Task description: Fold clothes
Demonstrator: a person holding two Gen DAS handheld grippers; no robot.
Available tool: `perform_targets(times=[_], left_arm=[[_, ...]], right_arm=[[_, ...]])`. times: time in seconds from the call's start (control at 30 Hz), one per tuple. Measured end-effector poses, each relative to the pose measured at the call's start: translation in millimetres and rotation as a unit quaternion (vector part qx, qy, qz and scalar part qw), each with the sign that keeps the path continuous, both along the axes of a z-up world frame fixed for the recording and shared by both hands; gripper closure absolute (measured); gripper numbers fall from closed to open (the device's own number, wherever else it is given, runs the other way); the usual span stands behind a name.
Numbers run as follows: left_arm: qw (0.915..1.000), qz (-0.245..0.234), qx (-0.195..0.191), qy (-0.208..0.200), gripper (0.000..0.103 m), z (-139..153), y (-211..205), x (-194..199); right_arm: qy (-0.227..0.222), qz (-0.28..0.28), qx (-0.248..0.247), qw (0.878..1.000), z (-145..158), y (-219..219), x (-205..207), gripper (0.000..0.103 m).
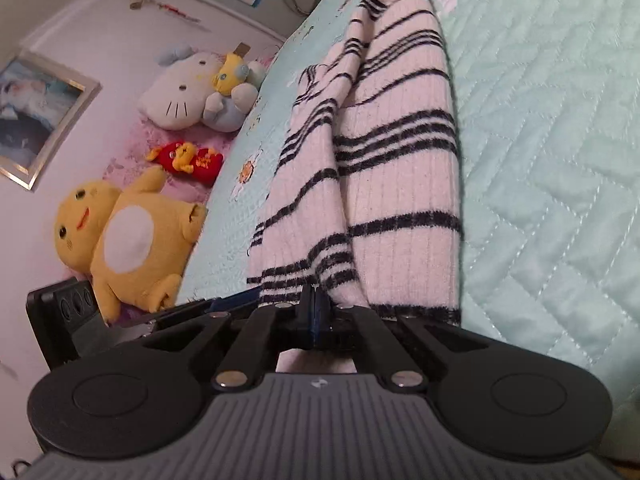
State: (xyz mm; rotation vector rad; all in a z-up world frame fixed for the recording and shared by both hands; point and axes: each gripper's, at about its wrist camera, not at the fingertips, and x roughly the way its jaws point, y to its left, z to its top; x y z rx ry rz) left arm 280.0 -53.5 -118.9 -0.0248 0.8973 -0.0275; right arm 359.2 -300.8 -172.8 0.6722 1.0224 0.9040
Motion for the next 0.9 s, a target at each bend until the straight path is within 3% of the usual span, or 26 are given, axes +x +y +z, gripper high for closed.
perform_targets(times=[0.07,0.13,0.2,0.27,0.3,0.33,0.37,0.4,0.5,0.53,0.6,0.67,0.8,0.83,0.9], left_arm=[[1.0,-0.002,0.006,-0.001,0.062,0,-2,0],[0.9999,-0.002,0.01,-0.001,0.062,0,-3,0],[0.9999,-0.002,0.012,-0.002,0.063,-1,-4,1],[0.9999,-0.001,0.012,-0.002,0.063,-1,-5,1],[0.9999,-0.001,0.012,-0.002,0.063,-1,-5,1],[0.9999,0.0,0.012,-0.001,0.063,-1,-6,1],[0.9999,0.001,0.013,0.0,0.063,-1,-6,1],[0.9999,0.002,0.013,0.001,0.063,-1,-6,1],[0.9999,0.002,0.011,0.001,0.063,-1,-5,2],[1.0,0.003,0.009,0.002,0.063,-1,-5,2],[1.0,0.003,0.008,0.002,0.063,-1,-5,2],[1.0,0.003,0.009,0.0,0.063,-2,-6,1],[1.0,0.005,0.007,-0.001,0.063,-2,-5,1],[1.0,0.006,0.006,0.0,0.063,-2,-4,1],[1.0,0.007,0.003,-0.001,0.063,-2,-3,1]], right_arm=[[-0.004,-0.004,0.008,1.0,8,-3,-4,0.103],[-0.007,-0.008,0.017,1.0,17,-6,-8,0.095],[-0.014,-0.01,0.05,0.999,25,-13,-17,0.079],[-0.011,-0.008,0.078,0.997,25,-18,-23,0.078],[-0.008,-0.008,0.066,0.998,21,-17,-24,0.078],[-0.003,-0.01,0.06,0.998,16,-17,-23,0.079],[0.003,-0.012,0.055,0.998,11,-17,-23,0.094],[0.009,-0.014,0.05,0.999,7,-17,-22,0.103],[0.017,-0.019,0.039,0.999,0,-18,-21,0.103],[0.011,-0.017,0.038,0.999,4,-17,-24,0.101],[0.002,-0.012,0.043,0.999,13,-19,-30,0.086],[0.0,-0.01,0.05,0.999,16,-20,-34,0.079],[0.007,-0.011,0.049,0.999,9,-20,-38,0.075],[0.009,-0.012,0.049,0.999,7,-20,-39,0.077],[0.013,-0.012,0.048,0.999,3,-21,-41,0.099]])
